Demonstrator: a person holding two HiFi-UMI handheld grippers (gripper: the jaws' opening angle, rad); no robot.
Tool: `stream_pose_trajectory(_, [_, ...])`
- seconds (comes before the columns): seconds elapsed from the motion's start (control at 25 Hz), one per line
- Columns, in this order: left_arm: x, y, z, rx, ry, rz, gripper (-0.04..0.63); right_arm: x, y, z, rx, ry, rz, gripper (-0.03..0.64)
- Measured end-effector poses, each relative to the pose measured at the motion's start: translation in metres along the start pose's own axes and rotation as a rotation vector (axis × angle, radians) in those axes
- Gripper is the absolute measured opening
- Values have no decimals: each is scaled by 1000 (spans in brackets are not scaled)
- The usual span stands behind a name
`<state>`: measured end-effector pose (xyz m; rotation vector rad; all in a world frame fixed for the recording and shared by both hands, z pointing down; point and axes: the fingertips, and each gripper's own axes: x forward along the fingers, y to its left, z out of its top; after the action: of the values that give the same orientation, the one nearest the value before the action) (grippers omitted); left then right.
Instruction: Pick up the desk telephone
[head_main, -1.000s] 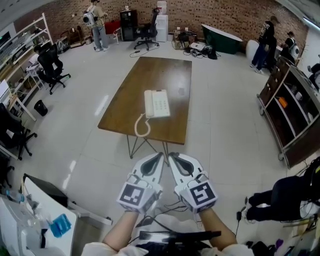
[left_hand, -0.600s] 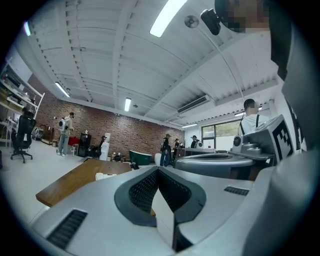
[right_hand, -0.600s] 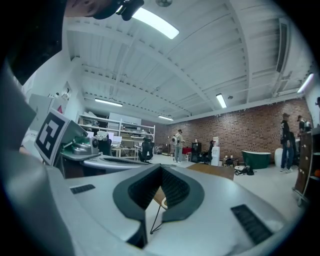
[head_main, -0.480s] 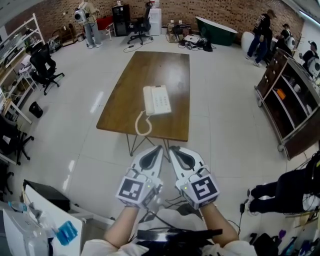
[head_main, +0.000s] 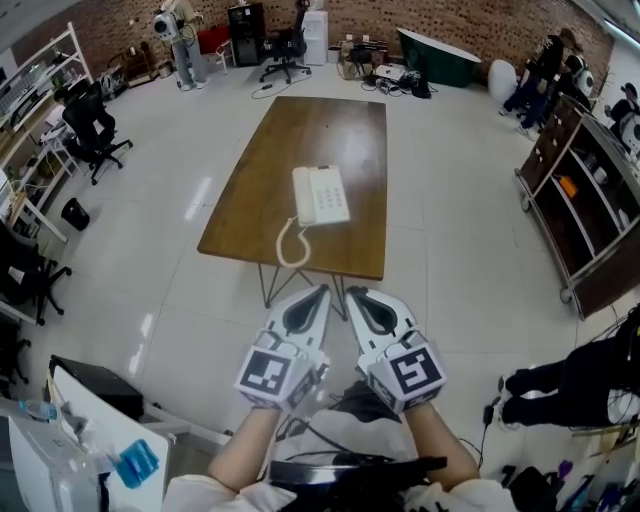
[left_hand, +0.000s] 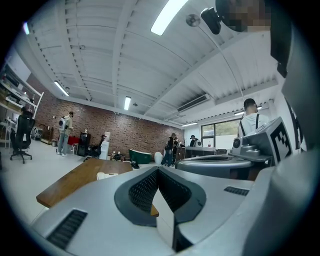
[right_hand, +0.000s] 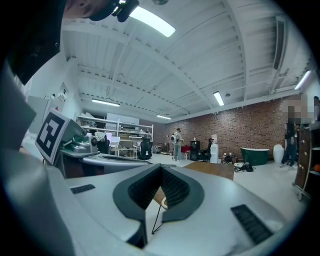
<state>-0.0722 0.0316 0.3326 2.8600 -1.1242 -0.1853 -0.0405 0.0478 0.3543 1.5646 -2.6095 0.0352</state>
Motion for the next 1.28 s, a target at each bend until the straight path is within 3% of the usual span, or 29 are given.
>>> stream_pose_trajectory(0.56, [40, 33, -6, 15, 40, 14, 0, 46, -30, 1, 14, -19, 18, 0])
stream_pose_trajectory(1.28, [130, 100, -32, -39, 94, 61, 0, 129, -105, -5, 50, 27, 55, 0])
